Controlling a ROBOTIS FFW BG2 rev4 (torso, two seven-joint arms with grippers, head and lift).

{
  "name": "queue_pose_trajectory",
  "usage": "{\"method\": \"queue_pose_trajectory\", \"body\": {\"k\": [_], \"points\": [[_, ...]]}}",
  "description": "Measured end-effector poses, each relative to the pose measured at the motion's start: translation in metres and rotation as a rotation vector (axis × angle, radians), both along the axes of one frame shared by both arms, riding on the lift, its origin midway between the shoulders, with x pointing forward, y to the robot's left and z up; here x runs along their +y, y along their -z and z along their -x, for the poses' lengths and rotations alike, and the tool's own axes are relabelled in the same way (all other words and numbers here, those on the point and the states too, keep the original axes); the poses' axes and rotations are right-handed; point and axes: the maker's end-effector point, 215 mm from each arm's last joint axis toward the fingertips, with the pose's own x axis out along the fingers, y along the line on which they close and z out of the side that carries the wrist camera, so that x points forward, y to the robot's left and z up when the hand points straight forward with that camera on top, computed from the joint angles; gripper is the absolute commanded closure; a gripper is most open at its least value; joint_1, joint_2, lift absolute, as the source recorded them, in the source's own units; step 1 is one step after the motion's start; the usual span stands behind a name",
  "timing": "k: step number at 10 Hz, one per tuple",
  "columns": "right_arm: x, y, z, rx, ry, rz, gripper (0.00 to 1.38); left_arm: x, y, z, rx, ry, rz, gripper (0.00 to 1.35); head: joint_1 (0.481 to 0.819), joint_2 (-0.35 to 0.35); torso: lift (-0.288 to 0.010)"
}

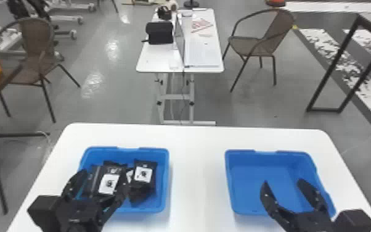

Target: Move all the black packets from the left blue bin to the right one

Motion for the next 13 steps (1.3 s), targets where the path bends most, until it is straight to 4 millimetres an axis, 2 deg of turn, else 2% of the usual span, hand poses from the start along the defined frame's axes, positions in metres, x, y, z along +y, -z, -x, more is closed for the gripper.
{"method": "queue_pose_trajectory", "body": {"k": [6,9,11,13], "points": [[0.001,-0.003,-0.002,-0.017,-0.006,-0.012,0.14,0.001,-0.010,-0.001,-0.035,0.000,-0.018,0.12,0.695,-0.002,0.000],[0.001,-0.001,-0.002,-0.014,-0.008,-0.018,0.14,0.003,-0.001,0.000,-0.006,-0.002,-0.018,0.12,0.695,0.000,0.000],[0.003,0.000,-0.002,-0.011,-0.017,-0.027,0.14,0.018,0.016,0.002,0.054,-0.031,-0.030,0.12,0.695,0.017,0.000],[0.008,0.002,-0.004,-0.007,-0.038,-0.037,0.14,0.042,0.019,-0.009,0.087,-0.063,-0.079,0.15,0.695,0.059,0.000]]}}
